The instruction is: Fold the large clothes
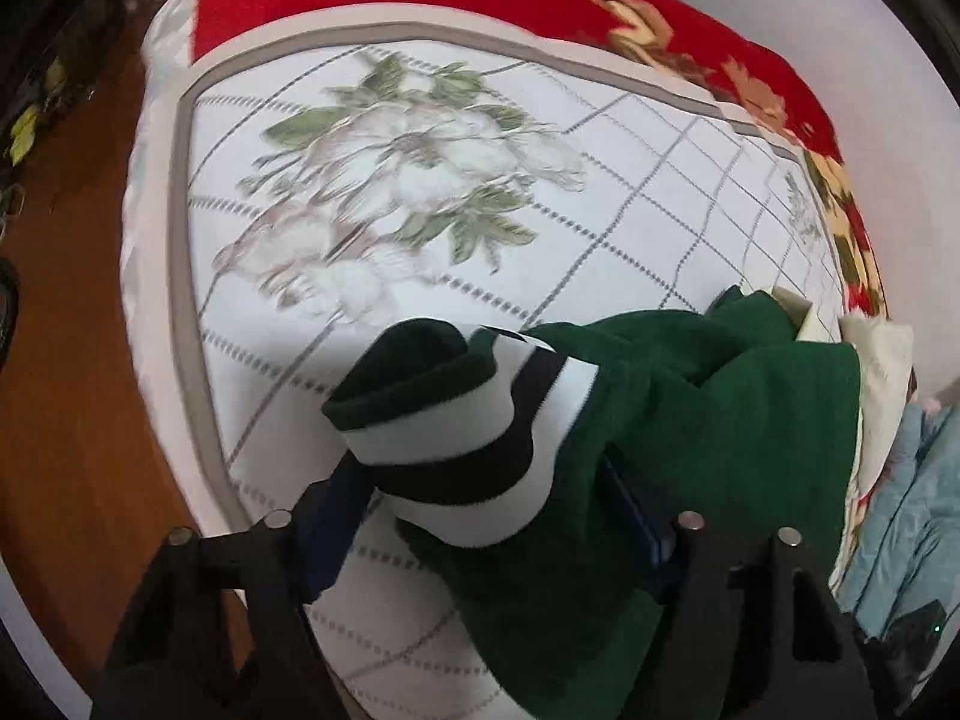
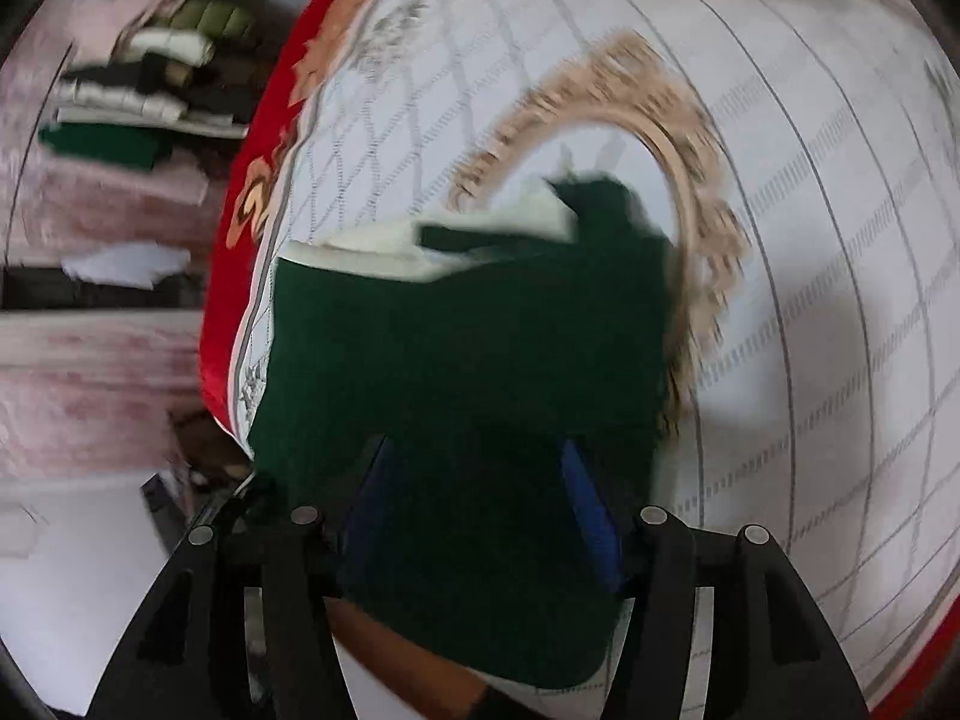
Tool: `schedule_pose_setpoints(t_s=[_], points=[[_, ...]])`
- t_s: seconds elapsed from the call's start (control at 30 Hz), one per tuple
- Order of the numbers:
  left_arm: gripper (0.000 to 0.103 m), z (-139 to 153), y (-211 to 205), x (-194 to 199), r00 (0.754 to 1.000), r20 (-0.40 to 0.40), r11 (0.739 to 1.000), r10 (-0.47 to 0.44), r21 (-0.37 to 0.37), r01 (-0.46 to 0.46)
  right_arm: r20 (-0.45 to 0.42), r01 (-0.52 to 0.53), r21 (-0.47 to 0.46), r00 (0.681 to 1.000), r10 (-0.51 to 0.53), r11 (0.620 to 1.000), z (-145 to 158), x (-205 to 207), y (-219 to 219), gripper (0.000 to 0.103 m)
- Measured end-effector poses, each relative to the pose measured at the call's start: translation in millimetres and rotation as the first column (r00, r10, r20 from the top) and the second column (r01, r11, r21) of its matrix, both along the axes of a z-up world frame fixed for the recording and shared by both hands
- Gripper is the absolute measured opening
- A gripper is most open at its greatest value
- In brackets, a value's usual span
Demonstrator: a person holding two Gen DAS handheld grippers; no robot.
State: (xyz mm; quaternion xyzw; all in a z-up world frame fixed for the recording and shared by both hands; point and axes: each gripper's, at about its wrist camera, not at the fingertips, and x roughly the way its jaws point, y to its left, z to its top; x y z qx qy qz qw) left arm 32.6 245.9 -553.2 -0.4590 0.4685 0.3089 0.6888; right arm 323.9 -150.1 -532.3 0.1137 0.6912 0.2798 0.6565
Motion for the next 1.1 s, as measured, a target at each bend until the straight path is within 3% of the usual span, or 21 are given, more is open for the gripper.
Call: schedule_pose_setpoints(t_s=[0.07, 0.1, 0.13, 0.23, 0.3, 0.4, 0.47, 0.5, 0.57, 0.6, 0.63, 0.8, 0.87, 0.9, 0.93, 0.97, 1.1], points=[[0.071, 9, -5, 5, 0.998, 0.026, 0.998, -0.056, 0.032, 0.055, 0.079, 0.010, -0.051, 0.997, -0.006, 0.999, -13, -7, -13, 0.066], [0.071, 10, -6, 5, 0.998, 0.025, 0.997, -0.064, 0.038, 0.063, 0.081, 0.018, -0.046, 0.997, -0.015, 0.999, -20, -7, -17, 0.085], [0.072, 12, -8, 3, 0.996, 0.043, 0.997, -0.072, 0.033, 0.071, 0.042, 0.036, -0.018, 0.998, -0.036, 0.999, -34, -7, -25, 0.095], [0.076, 4, -13, -1, 0.995, 0.072, 0.998, -0.064, -0.007, 0.064, -0.135, 0.080, 0.137, 0.989, -0.061, 0.987, -85, -6, -37, 0.095], [0.079, 2, -14, -2, 0.995, 0.091, 0.999, -0.051, -0.006, 0.051, -0.206, 0.095, 0.251, 0.978, -0.043, 0.963, -112, -6, -33, 0.095], [0.085, 0, -15, -2, 0.992, 0.117, 0.999, -0.044, 0.003, 0.044, -0.245, 0.126, 0.426, 0.969, -0.020, 0.896, -131, 1, -9, 0.096], [0.089, -3, -15, -2, 0.991, 0.128, 0.999, -0.035, 0.013, 0.034, -0.251, 0.087, 0.413, 0.968, 0.021, 0.907, -137, 9, 20, 0.096], [0.090, -5, -15, -1, 0.991, 0.127, 0.999, -0.032, 0.022, 0.030, -0.233, 0.062, 0.410, 0.972, 0.039, 0.910, -136, 13, 33, 0.095], [0.093, -7, -12, -1, 0.989, 0.145, 1.000, -0.011, 0.030, 0.006, -0.248, 0.082, 0.412, 0.968, 0.025, 0.907, -138, 20, 41, 0.066], [0.094, -9, -10, 0, 0.988, 0.154, 1.000, 0.000, 0.024, -0.003, -0.294, 0.134, 0.438, 0.956, 0.001, 0.889, -140, 22, 39, 0.044], [0.094, -10, -8, 1, 0.986, 0.167, 1.000, 0.012, 0.010, -0.014, -0.339, 0.186, 0.446, 0.940, -0.027, 0.876, -142, 22, 37, 0.040], [0.094, -12, -16, 5, 0.974, 0.227, 1.000, -0.005, -0.025, 0.011, -0.394, 0.224, 0.427, 0.918, -0.043, 0.876, -130, 7, 16, 0.036], [0.094, -13, -24, 9, 0.970, 0.242, 0.999, -0.033, -0.027, 0.040, -0.407, 0.241, 0.398, 0.911, -0.065, 0.885, -133, 2, -3, 0.039], [0.094, -14, -30, 13, 0.968, 0.246, 0.998, -0.056, -0.020, 0.063, -0.423, 0.252, 0.384, 0.903, -0.073, 0.888, -138, 0, -11, 0.048], [0.094, -15, -34, 17, 0.966, 0.248, 0.997, -0.077, -0.007, 0.081, -0.437, 0.253, 0.359, 0.896, -0.078, 0.898, -145, -1, -17, 0.064], [0.095, -15, -36, 21, 0.964, 0.252, 0.996, -0.089, 0.003, 0.091, -0.444, 0.251, 0.344, 0.893, -0.079, 0.905, -150, -1, -19, 0.068], [0.099, -20, -34, 36, 0.957, 0.279, 0.997, -0.076, 0.020, 0.074, -0.477, 0.262, 0.389, 0.877, -0.050, 0.883, -163, 0, -4, 0.076]])
